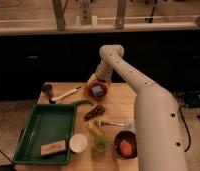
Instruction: Place sponge in red bowl
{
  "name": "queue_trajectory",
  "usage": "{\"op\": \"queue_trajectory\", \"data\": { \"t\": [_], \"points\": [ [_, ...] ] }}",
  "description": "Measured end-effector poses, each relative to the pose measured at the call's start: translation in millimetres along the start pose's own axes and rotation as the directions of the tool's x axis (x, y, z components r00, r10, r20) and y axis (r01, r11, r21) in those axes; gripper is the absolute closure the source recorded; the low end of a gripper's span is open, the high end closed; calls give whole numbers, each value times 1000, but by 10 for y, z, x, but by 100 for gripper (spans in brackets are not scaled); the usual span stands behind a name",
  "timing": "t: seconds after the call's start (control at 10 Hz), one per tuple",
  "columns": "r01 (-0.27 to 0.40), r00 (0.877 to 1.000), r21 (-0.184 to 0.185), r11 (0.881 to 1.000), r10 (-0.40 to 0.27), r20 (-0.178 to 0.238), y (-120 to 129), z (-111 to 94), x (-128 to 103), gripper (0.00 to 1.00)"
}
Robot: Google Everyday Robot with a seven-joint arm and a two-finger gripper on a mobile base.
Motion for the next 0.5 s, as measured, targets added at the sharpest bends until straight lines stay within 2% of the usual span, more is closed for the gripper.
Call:
{"op": "queue_trajectory", "data": {
  "t": [0.5],
  "points": [
    [0,1000,-1,1000,0,5,7,16,-13,20]
  ]
}}
